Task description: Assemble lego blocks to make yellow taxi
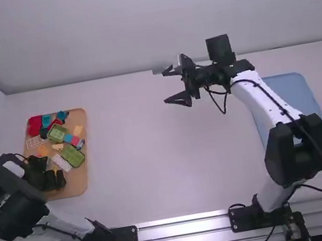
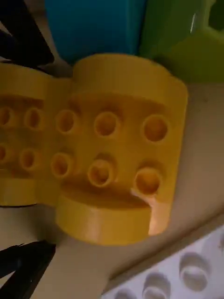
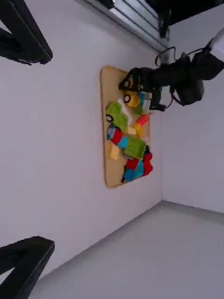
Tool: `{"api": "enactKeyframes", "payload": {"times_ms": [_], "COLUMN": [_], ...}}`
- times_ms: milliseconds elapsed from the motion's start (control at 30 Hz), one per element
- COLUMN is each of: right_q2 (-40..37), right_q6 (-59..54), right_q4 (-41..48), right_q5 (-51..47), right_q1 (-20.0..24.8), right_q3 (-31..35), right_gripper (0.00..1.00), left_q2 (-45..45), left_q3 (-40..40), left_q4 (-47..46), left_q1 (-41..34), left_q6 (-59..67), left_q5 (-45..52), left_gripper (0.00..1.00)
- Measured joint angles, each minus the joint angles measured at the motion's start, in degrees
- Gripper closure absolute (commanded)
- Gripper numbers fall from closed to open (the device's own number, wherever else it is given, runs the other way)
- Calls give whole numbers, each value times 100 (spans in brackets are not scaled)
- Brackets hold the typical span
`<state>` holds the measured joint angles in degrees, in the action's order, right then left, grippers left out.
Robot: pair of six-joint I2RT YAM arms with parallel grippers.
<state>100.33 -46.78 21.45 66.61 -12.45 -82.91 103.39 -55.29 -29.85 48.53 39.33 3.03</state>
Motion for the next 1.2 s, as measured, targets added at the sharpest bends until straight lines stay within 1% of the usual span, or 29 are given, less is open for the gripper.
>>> {"api": "enactKeyframes", "payload": {"times_ms": [33,67,167,333,533,600,633,700,800,833,900,967,1033,1100,1133,1167,1200], "right_q2": [0,0,0,0,0,0,0,0,0,0,0,0,0,0,0,0,0], "right_q6": [-2,-2,-9,2,-15,-9,-9,-15,0,0,-9,-2,-2,-2,4,7,11], "right_q4": [-9,-9,-28,-26,-26,-26,-26,-28,-28,-28,-26,-26,-26,-26,-26,-26,-26], "right_q5": [-28,-28,-96,-96,-70,-72,-74,-70,-74,-74,-81,-79,-76,-72,-66,-63,-48], "right_q1": [-35,-35,-42,31,129,138,138,138,142,142,173,195,225,234,234,234,234], "right_q3": [-2,-2,0,0,0,0,0,-2,0,0,0,0,0,0,0,-2,0], "right_gripper": [2,2,1,1,1,1,1,1,1,1,1,1,1,1,1,1,1], "left_q2": [28,28,70,101,192,214,225,225,225,225,208,164,-74,-341,-568,-595,-815], "left_q3": [-24,-24,-76,-136,-328,-413,-525,-695,-1307,-1307,-1725,-1827,-1880,-1851,-1788,-1781,-1694], "left_q4": [-22,-22,-17,-96,-584,-730,-863,-1043,-1685,-1685,-2190,-2321,-2365,-2173,-1956,-1930,-1775], "left_q1": [0,0,0,0,0,0,0,-2,-13,-13,-74,-149,-444,-811,-1152,-1191,-1558], "left_q6": [-2,-2,-33,-48,-155,-192,-205,-229,-490,-490,-671,-739,-833,-872,-903,-905,-935], "left_q5": [7,7,26,35,-179,-173,-149,-96,-33,-33,-24,-26,-37,-111,-199,-208,-289], "left_gripper": [13,13,36,33,41,41,44,44,49,49,53,55,55,55,55,55,52]}}
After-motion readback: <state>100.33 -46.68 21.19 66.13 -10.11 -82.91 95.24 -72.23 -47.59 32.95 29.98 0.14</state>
